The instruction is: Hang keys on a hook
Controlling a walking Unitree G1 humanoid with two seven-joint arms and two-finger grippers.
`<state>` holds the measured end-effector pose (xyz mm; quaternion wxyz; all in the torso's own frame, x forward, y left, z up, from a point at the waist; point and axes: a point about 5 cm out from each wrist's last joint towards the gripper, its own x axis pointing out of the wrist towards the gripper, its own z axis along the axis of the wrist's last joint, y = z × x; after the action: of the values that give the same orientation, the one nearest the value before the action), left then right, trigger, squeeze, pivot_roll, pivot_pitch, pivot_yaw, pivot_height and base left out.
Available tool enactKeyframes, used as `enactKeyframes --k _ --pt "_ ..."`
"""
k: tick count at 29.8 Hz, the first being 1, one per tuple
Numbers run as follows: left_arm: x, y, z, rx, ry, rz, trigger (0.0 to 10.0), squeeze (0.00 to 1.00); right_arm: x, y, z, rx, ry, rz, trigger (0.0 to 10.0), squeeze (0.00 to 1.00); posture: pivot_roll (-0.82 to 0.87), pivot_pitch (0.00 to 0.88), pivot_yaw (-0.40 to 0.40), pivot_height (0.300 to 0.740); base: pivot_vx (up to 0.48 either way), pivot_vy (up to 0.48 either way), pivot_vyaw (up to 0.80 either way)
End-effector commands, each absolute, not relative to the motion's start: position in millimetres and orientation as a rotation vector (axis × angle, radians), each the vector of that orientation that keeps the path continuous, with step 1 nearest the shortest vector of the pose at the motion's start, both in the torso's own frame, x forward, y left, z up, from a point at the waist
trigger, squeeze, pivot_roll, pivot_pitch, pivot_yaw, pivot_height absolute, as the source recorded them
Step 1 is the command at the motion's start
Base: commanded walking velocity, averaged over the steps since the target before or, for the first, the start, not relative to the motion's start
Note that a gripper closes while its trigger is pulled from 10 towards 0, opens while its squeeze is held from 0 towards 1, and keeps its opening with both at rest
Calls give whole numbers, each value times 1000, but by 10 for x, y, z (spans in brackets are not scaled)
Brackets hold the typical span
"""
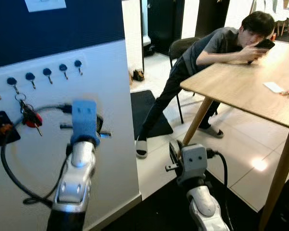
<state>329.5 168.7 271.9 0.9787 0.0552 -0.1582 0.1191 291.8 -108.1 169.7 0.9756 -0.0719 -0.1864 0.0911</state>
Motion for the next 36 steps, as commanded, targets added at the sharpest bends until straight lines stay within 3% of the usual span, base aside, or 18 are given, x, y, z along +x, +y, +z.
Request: enactKeyframes --k 1,8,16,36 --pt "3330 1932 2781 128 -281 304 10000 0 2920 -1080 1847 -128 -413 193 10000 0 72 222 117 740 0 0 0" --pt "3327 2130 3040 180 -323 323 10000 0 2960 -1060 2065 -100 -463 234 10000 0 94 236 118 740 0 0 0" --pt "3216 2373 3258 270 -365 409 10000 0 2949 -733 2392 -16 -496 546 10000 0 103 232 93 740 0 0 0" --pt "2933 2210 3441 225 -503 188 10000 0 2911 -744 2482 -53 -484 637 10000 0 102 217 65 740 0 0 0"
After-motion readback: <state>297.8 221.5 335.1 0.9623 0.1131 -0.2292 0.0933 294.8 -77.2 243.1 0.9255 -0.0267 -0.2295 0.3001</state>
